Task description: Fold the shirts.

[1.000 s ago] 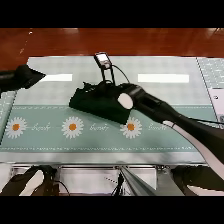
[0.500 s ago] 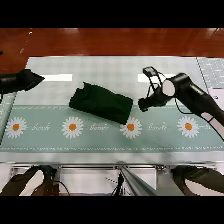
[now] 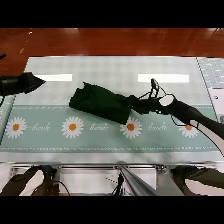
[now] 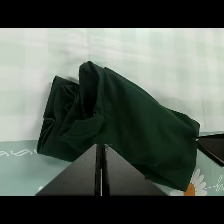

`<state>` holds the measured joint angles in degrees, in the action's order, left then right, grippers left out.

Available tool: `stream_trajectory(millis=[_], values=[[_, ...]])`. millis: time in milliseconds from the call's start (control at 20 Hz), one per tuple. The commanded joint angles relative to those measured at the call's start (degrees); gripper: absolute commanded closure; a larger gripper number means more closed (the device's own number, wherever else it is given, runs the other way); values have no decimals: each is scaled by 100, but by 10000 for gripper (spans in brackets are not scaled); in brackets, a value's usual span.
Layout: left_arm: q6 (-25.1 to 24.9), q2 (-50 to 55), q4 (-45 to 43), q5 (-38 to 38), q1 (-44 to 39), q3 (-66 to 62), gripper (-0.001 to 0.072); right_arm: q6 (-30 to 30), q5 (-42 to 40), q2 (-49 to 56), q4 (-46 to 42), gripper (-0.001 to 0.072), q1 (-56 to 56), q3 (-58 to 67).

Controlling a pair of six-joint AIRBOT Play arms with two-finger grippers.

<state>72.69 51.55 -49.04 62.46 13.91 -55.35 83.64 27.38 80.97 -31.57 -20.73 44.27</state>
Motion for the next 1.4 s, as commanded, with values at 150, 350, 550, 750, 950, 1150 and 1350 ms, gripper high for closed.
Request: stream_trajectory(millis=[150,350,550,750,950,1150,1350], values=[[7,-2,-9,11,-2,2,643,-645,-70,273,767,513,-122,59],[7,-2,-9,11,-2,2,643,-1655,1342,7,122,682,164,625],[7,28,-7,-87,-2,2,643,-625,2210,-1346,-1635,682,1110,1180],[4,212,-7,-205,-2,2,643,404,3235,-2841,-2601,682,2728,1696],[4,444,-4,-203,-2,2,643,595,5237,-3753,-3517,682,4739,1943],[2,671,-7,-205,-2,2,643,439,6603,-4146,-5582,684,6452,1943],[0,833,-7,-234,-2,2,643,811,7077,-4166,-6701,683,7790,1941]])
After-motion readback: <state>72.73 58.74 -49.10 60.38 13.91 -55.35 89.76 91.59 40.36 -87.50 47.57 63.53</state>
